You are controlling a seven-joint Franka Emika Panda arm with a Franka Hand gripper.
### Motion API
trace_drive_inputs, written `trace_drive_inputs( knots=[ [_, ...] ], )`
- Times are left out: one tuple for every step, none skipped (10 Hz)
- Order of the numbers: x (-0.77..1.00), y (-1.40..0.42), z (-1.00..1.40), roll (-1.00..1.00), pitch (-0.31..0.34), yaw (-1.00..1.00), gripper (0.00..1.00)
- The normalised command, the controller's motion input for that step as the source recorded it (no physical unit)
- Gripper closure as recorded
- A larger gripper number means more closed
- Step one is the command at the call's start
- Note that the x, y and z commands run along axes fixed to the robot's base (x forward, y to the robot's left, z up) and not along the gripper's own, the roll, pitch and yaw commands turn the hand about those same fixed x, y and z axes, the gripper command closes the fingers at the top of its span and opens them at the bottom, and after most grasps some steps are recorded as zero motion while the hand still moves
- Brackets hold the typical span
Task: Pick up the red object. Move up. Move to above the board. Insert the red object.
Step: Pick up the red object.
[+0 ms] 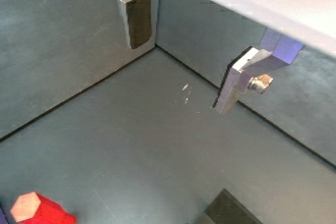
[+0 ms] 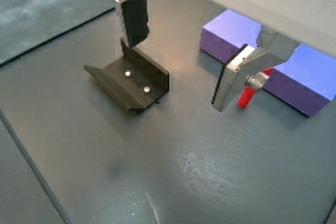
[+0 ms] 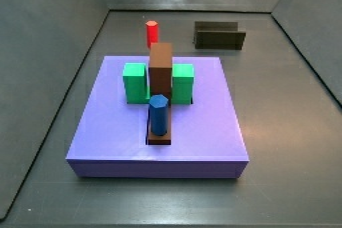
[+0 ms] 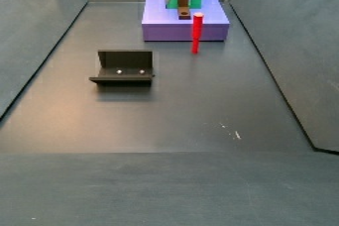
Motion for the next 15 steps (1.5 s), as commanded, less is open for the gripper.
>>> trace_drive_inputs(
  knots=[
    [0.02,-0.03,0.00,0.00,0.000,0.00,0.00],
    [-0.15,-0.09,-0.03,0.00,-0.003,-0.03,0.00],
    [-0.45,-0.42,-0.10,-0.08,-0.067,0.00,0.00],
    [-0.33,-0.43,-0.14,-0.16,-0.069,0.00,0.00],
    [-0.33,-0.50,-0.18,-0.19,-0.084,0.00,0.00],
    [-0.17,-0.45,-0.17,-0.22,-0.060,0.00,0.00],
    [-0.15,-0.35,-0.21,-0.23,-0.044,0.00,0.00],
    [-0.11,-0.27,-0.23,-0.19,-0.037,0.00,0.00],
    [-0.09,-0.25,-0.23,-0.18,-0.049,0.00,0.00],
    [-0.01,-0.27,-0.21,-0.14,-0.043,0.00,0.00],
    [0.00,-0.30,-0.20,-0.11,-0.043,0.00,0.00],
    [0.00,-0.33,-0.18,-0.07,-0.037,0.00,0.00],
    [0.00,-0.29,-0.15,-0.08,-0.041,0.00,0.00],
    [0.00,-0.25,-0.13,-0.07,-0.044,0.00,0.00],
    [0.00,-0.21,-0.11,-0.02,-0.036,0.00,0.00]
  ],
)
